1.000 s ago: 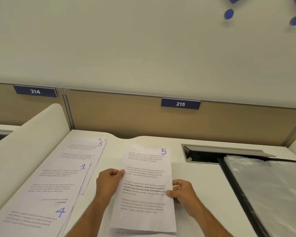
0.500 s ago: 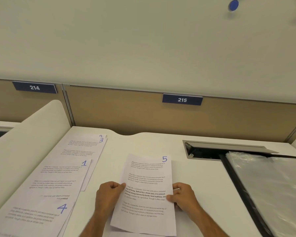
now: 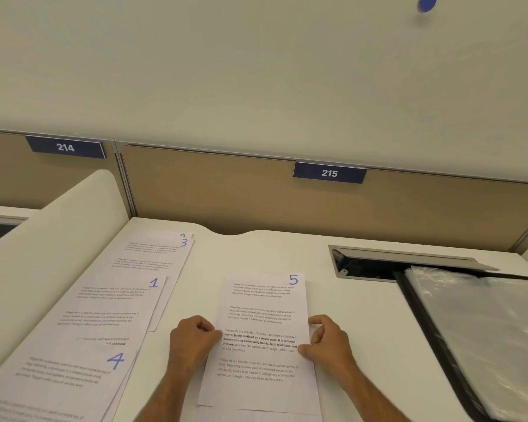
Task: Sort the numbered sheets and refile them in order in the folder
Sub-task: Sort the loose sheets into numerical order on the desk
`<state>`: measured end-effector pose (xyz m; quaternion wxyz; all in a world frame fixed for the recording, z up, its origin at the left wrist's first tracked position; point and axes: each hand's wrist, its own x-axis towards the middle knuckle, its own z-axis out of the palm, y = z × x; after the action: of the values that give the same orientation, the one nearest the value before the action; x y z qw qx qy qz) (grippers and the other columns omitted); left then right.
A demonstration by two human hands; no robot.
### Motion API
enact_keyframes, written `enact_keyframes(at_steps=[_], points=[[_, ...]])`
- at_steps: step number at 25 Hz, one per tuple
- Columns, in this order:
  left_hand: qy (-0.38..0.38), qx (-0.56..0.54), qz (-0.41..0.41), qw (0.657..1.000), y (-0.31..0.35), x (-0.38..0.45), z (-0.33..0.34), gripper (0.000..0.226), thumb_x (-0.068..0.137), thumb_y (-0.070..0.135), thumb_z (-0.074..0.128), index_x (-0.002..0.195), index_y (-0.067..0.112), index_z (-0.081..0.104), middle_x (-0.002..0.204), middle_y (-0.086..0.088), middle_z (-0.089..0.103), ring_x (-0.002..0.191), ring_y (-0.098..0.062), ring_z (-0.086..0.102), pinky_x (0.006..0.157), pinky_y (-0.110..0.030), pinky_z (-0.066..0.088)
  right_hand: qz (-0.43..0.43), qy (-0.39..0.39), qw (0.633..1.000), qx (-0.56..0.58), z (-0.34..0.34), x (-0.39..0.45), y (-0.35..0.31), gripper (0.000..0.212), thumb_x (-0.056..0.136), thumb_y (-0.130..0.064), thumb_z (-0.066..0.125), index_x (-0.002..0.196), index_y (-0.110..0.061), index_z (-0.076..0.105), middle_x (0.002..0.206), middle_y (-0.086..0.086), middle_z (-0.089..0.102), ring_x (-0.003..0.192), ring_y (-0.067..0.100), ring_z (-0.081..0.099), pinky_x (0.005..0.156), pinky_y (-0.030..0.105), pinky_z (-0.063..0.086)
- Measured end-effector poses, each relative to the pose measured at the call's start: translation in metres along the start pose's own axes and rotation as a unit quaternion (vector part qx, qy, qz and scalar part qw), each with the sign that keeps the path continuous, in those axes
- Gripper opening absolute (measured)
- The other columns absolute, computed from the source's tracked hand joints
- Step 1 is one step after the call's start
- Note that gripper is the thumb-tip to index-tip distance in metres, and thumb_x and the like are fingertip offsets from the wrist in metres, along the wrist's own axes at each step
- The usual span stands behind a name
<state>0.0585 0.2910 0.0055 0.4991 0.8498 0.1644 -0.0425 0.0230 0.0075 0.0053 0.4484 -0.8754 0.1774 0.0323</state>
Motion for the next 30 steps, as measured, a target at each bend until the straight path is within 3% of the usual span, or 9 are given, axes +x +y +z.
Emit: enact_keyframes(at_steps=[4, 9, 12, 14, 17, 20, 23, 26, 30], points=[[0.007, 0.012, 0.009, 1.0, -0.001, -0.001, 0.001, 0.021, 0.071, 0.013, 0.077, 0.087, 0.019, 0.064, 0.08, 0.001, 0.068, 0.078, -0.011, 0.062, 0.061, -0.021, 0.041, -0.008, 0.01, 1.0, -0.018, 0.002, 0.0, 0.001, 0.061, 0.065, -0.013, 0.085, 0.115, -0.025, 0.052, 0.077, -0.002, 0.053, 0.068, 0.011, 0.055, 0.06, 0.015, 0.044], [-0.016, 0.024, 0.056, 0.998, -0.005, 0.001, -0.006, 0.019, 0.078, 0.024, 0.079, 0.088, 0.024, 0.063, 0.076, 0.002, 0.067, 0.076, -0.012, 0.063, 0.064, -0.021, 0.044, -0.025, 0.066, 0.997, -0.006, 0.01, -0.001, -0.013, 0.038, 0.074, -0.024, 0.085, 0.101, -0.025, 0.058, 0.069, 0.0, 0.055, 0.063, 0.013, 0.055, 0.063, 0.028, 0.05], [0.015, 0.042, 0.083, 0.996, -0.017, 0.003, -0.031, 0.016, 0.081, 0.032, 0.077, 0.086, 0.03, 0.062, 0.074, 0.008, 0.067, 0.072, -0.009, 0.063, 0.067, -0.026, 0.05, -0.097, 0.098, 0.99, -0.018, 0.031, -0.009, -0.038, 0.029, 0.075, -0.029, 0.083, 0.092, -0.029, 0.06, 0.072, -0.004, 0.057, 0.063, 0.01, 0.055, 0.064, 0.031, 0.051], [0.052, 0.07, 0.114, 0.99, -0.031, 0.008, -0.061, 0.016, 0.083, 0.035, 0.076, 0.087, 0.032, 0.061, 0.076, 0.012, 0.067, 0.076, -0.006, 0.063, 0.071, -0.03, 0.052, -0.153, 0.077, 0.984, -0.048, 0.054, -0.017, -0.058, 0.026, 0.076, -0.033, 0.081, 0.092, -0.03, 0.061, 0.078, -0.009, 0.058, 0.068, 0.008, 0.055, 0.065, 0.03, 0.051], [0.11, 0.157, 0.172, 0.966, -0.059, 0.016, -0.113, 0.02, 0.085, 0.041, 0.075, 0.099, 0.03, 0.064, 0.092, 0.015, 0.067, 0.096, -0.014, 0.063, 0.083, -0.035, 0.051, -0.2, 0.004, 0.976, -0.084, 0.097, -0.029, -0.089, 0.025, 0.078, -0.04, 0.075, 0.097, -0.031, 0.062, 0.088, -0.015, 0.059, 0.08, 0.006, 0.057, 0.074, 0.028, 0.052], [0.139, 0.269, 0.151, 0.941, -0.097, 0.018, -0.164, 0.058, 0.088, 0.065, 0.057, 0.125, 0.021, 0.065, 0.125, 0.003, 0.067, 0.121, -0.021, 0.058, 0.099, -0.04, 0.045, -0.248, -0.075, 0.959, -0.116, 0.144, -0.046, -0.117, 0.032, 0.082, -0.045, 0.068, 0.109, -0.028, 0.062, 0.1, -0.016, 0.057, 0.098, 0.008, 0.054, 0.085, 0.025, 0.048], [0.1, 0.383, 0.119, 0.911, -0.134, 0.01, -0.194, 0.108, 0.077, 0.089, 0.014, 0.153, 0.018, 0.039, 0.16, -0.002, 0.034, 0.148, -0.02, 0.031, 0.119, -0.047, 0.024, -0.275, -0.138, 0.94, -0.149, 0.185, -0.06, -0.141, 0.044, 0.086, -0.048, 0.065, 0.122, -0.025, 0.059, 0.115, -0.012, 0.057, 0.112, 0.011, 0.05, 0.093, 0.026, 0.045], [0.051, 0.407, 0.072, 0.909, -0.152, -0.001, -0.202, 0.115, 0.068, 0.094, -0.001, 0.158, 0.024, -0.004, 0.164, 0.007, -0.012, 0.153, -0.012, -0.007, 0.122, -0.046, -0.005, -0.287, -0.18, 0.925, -0.174, 0.216, -0.066, -0.16, 0.055, 0.085, -0.051, 0.065, 0.131, -0.023, 0.054, 0.13, -0.007, 0.055, 0.121, 0.016, 0.046, 0.101, 0.031, 0.042], [0.027, 0.426, 0.049, 0.903, -0.157, -0.01, -0.199, 0.117, 0.061, 0.097, -0.012, 0.153, 0.026, -0.022, 0.158, 0.009, -0.029, 0.149, -0.009, -0.021, 0.122, -0.047, -0.012, -0.276, -0.215, 0.915, -0.202, 0.24, -0.067, -0.179, 0.068, 0.082, -0.051, 0.069, 0.14, -0.022, 0.047, 0.137, -0.003, 0.051, 0.126, 0.02, 0.043, 0.105, 0.034, 0.039]])
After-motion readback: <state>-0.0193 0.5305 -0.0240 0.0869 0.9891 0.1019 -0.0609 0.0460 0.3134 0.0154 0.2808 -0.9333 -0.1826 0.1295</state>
